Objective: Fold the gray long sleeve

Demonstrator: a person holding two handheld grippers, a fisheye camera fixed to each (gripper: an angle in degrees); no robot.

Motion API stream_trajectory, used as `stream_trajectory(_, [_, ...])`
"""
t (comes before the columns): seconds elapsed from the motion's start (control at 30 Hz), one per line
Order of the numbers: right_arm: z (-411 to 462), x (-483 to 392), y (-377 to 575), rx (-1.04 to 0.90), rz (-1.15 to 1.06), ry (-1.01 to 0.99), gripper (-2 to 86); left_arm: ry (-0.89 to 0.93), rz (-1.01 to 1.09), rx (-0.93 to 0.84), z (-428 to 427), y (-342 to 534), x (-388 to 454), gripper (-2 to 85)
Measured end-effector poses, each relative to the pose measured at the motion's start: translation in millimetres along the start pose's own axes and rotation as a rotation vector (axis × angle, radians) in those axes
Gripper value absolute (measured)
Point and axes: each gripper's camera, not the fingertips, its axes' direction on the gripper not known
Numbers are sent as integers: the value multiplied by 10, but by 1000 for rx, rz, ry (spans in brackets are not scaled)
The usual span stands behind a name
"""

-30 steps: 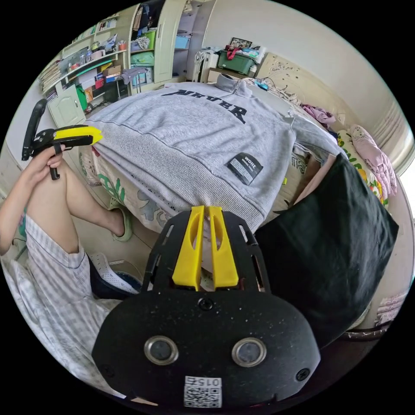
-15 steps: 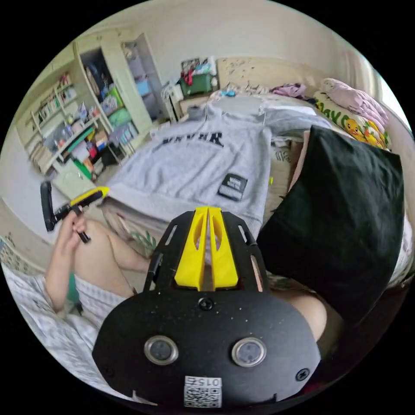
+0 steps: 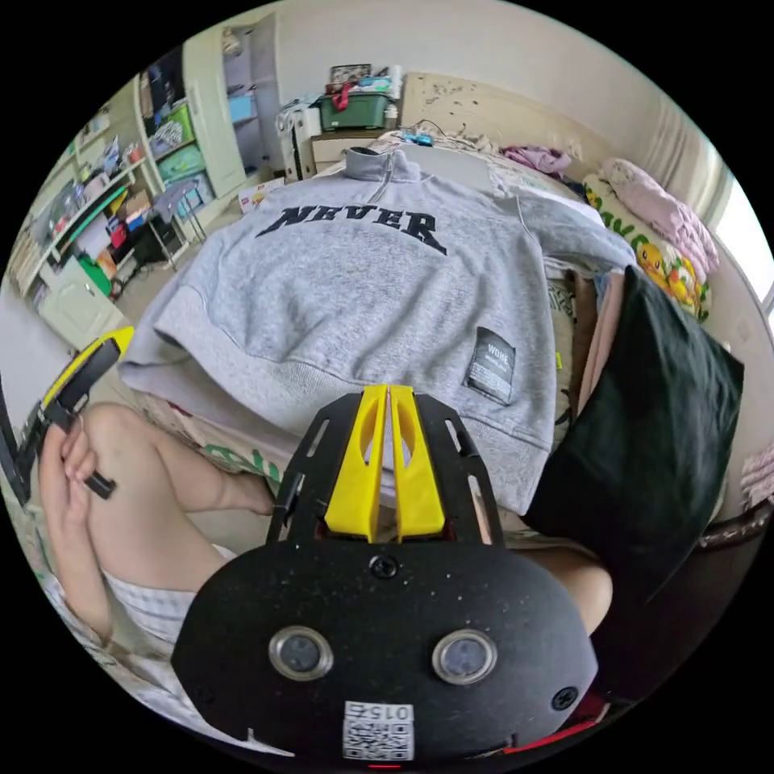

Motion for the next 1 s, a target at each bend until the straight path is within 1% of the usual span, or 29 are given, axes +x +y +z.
stream_trajectory(0.03, [20, -41, 46, 9, -47, 45, 25, -23, -29, -25, -3, 78, -201, 17])
stream_trajectory(0.1, [39, -55, 137, 28, -89, 140, 43, -13, -101, -46, -59, 153, -509, 54])
stream_trajectory(0.13, [48, -30, 205, 43, -101, 212, 46, -6, -104, -60, -91, 179, -649, 91])
stream_trajectory(0.17, [52, 24, 276, 60, -99, 281, 48, -27, -95, -69, -94, 208, -744, 106])
stream_trajectory(0.2, [53, 60, 312, 70, -94, 308, 49, -40, -83, -72, -83, 227, -773, 113])
stream_trajectory(0.27, [87, 236, 420, 78, -72, 367, 53, -89, 11, -122, 27, 266, -750, 130])
stream_trajectory(0.3, [109, 284, 436, 71, -66, 374, 57, -102, 41, -132, 54, 269, -722, 131])
stream_trajectory(0.37, [242, 454, 473, 20, -54, 387, 66, -190, 150, -157, 201, 290, -621, 118])
stream_trajectory(0.43, [340, 525, 494, -8, -58, 398, 67, -244, 207, -188, 336, 314, -594, 79])
stream_trajectory(0.5, [418, 579, 515, -17, -45, 409, 62, -310, 219, -172, 336, 353, -629, 39])
stream_trajectory(0.53, [469, 613, 526, -29, -35, 398, 58, -335, 173, -141, 242, 371, -724, 32])
stream_trajectory(0.6, [543, 663, 541, -44, -17, 373, 50, -277, 8, -90, 44, 412, -1034, 24])
stream_trajectory(0.63, [583, 684, 556, -44, -13, 362, 45, -169, -170, -43, -78, 512, -1352, 20])
stream_trajectory(0.67, [613, 692, 572, -37, -14, 359, 39, -24, -387, 24, -146, 729, -1710, 17])
stream_trajectory(0.7, [627, 692, 581, -32, -18, 359, 36, 47, -462, 59, -145, 859, -1856, 17])
stream_trajectory(0.73, [657, 691, 591, -27, -25, 362, 34, 121, -589, 80, -75, 1097, -2078, 16])
stream_trajectory(0.77, [687, 696, 592, -28, -27, 372, 33, 140, -674, 62, 12, 1285, -2205, 16])
stream_trajectory(0.8, [698, 699, 592, -29, -31, 375, 33, 129, -682, 55, 26, 1331, -2216, 16])
stream_trajectory(0.83, [711, 715, 593, -29, -36, 377, 31, 74, -631, 57, -18, 1324, -2149, 18])
stream_trajectory(1.0, [653, 972, 606, -54, 36, 288, -1, -10, -561, 181, -356, 1275, -2017, 9])
